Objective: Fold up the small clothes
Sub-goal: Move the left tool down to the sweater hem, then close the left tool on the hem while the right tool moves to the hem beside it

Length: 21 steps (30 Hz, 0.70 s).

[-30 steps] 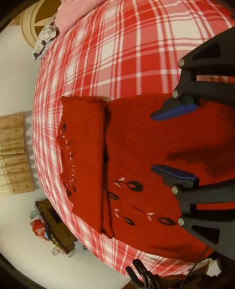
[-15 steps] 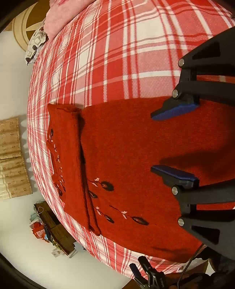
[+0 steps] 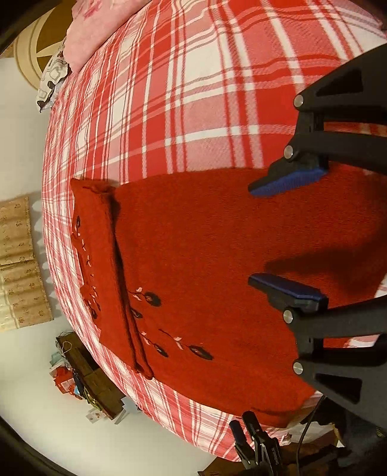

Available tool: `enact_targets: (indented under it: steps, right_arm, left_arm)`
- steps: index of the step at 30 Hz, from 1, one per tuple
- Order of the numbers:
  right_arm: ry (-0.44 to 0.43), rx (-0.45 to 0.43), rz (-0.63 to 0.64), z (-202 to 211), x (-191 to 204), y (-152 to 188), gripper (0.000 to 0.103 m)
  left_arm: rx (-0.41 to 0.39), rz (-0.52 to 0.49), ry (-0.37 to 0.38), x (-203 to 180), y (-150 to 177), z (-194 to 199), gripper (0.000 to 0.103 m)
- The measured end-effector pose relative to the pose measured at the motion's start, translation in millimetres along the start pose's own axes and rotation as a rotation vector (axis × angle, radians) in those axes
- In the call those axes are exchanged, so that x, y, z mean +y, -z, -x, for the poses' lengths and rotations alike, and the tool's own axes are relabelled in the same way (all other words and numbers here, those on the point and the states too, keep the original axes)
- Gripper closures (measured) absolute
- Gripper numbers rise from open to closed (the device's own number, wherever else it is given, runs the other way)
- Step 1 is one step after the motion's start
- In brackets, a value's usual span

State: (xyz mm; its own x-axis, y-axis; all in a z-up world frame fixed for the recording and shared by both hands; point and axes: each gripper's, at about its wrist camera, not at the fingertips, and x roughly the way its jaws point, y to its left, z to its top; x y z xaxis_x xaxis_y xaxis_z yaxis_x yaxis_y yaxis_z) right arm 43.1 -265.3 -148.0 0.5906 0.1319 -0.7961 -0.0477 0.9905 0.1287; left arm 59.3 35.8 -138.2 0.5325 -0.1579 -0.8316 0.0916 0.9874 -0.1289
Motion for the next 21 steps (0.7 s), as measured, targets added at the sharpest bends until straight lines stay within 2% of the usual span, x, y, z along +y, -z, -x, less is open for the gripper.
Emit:
enact_targets:
  steps: [6,15,21]
  right_arm:
    - [0.013,0.002,0.014,8.5,1.6,13.8,0.047]
    - [0.017,-0.012,0.014,15.3,-1.4,24.4,0.047]
    - [0.008,-0.018,0.008,17.0,-3.1,26.1,0.047]
  left_arm:
    - [0.029,0.043,0.057,-0.5,13.7,3.2,0.041]
    - [0.057,0.079,0.076,1.7,30.5,7.9,0.046]
    - [0.079,0.080,0.052,-0.7,37.7,8.9,0.046]
